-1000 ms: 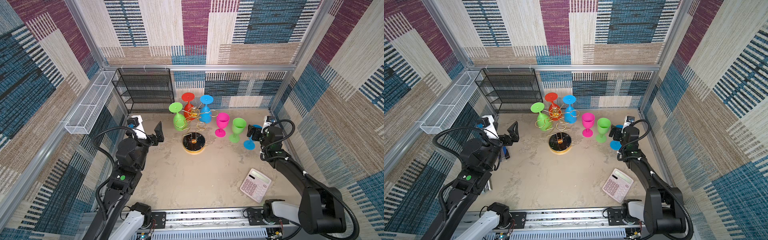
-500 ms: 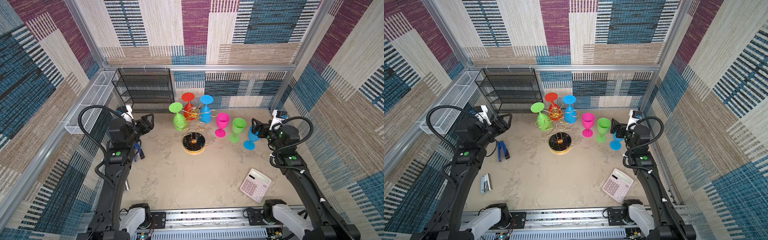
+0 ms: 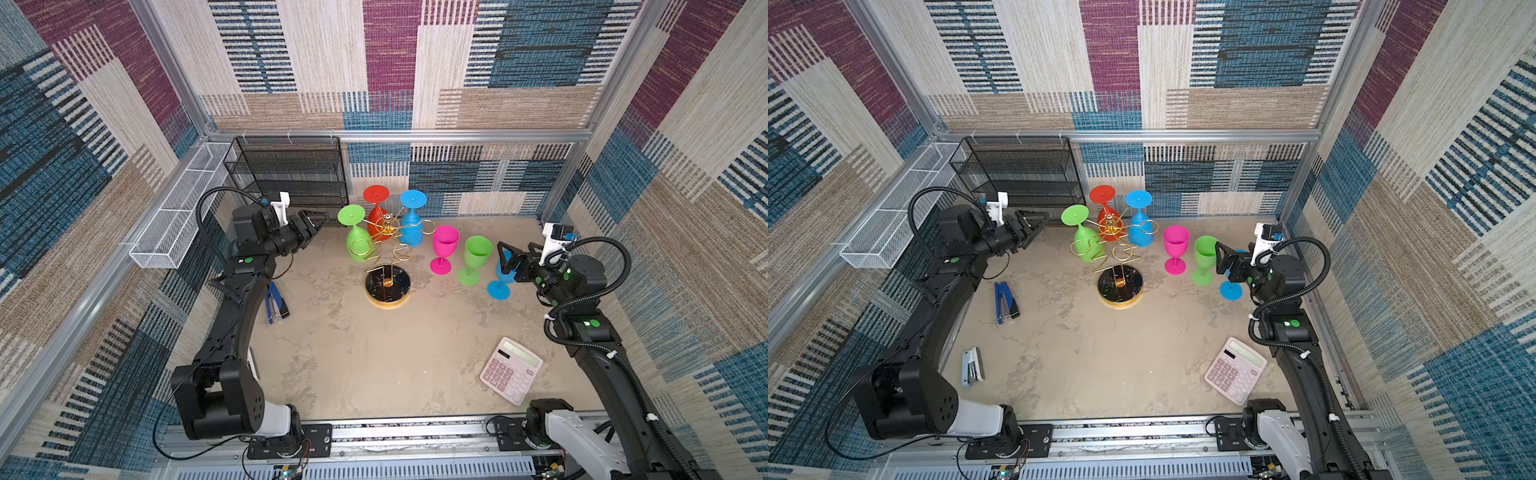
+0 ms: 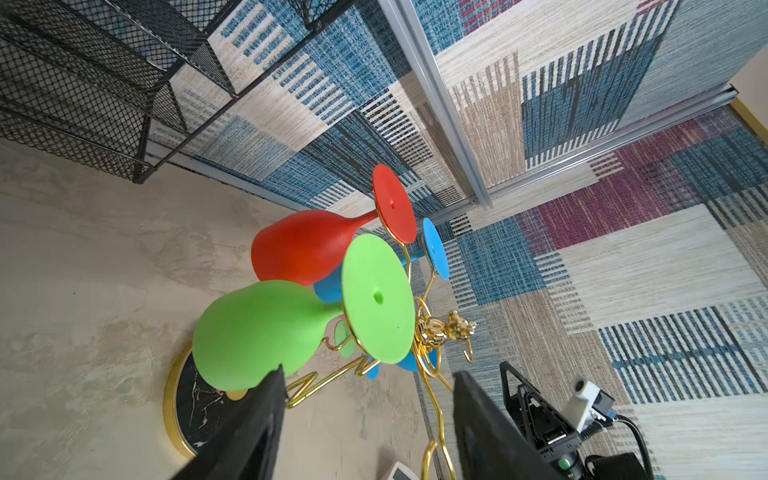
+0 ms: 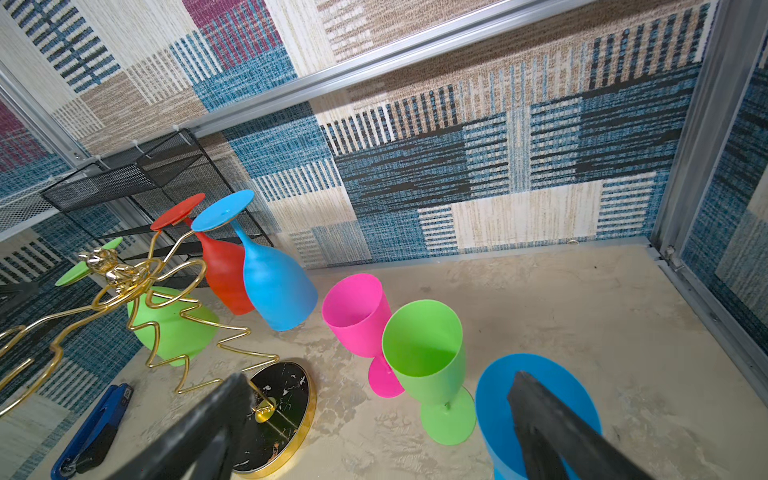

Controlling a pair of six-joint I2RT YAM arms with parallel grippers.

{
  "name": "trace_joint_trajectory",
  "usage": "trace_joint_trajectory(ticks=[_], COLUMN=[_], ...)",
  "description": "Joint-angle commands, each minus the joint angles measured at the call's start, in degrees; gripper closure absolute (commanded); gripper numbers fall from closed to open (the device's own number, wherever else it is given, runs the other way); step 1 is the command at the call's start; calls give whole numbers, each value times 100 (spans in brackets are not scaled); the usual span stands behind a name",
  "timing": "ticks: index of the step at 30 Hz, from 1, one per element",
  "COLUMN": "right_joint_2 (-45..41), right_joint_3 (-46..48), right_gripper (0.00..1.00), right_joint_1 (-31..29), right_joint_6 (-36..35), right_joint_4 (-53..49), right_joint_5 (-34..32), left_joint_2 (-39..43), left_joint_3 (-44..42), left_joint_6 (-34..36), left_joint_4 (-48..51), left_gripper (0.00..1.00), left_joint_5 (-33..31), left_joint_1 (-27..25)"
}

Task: Take the wine glass off the wine glass rack
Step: 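Move the left gripper to the green glass foot on the rack and close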

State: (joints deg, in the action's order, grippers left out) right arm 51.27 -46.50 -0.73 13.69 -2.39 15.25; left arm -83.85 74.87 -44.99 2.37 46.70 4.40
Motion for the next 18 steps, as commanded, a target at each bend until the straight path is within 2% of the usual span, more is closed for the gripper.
trace_joint_trajectory(ticks=[1,10,18], right_joint_2=[-31,-113,-146], right_joint_3=[16,-5,-27], right_gripper=[1,1,1], right_joint_1=[-6,-7,-6], right_joint_6=[145,182,237], right_joint_4=[125,117,158], right_joint_5=[155,211,267], left_joint_2=[-201,-746,-920], left_joint_3=[169,566,704], left_joint_6=[138,294,333], left_joint_4=[-145,-34,-19], left_gripper=[35,40,59], left_joint_5=[9,-233,-214], left_joint_1=[-107,-418,-499])
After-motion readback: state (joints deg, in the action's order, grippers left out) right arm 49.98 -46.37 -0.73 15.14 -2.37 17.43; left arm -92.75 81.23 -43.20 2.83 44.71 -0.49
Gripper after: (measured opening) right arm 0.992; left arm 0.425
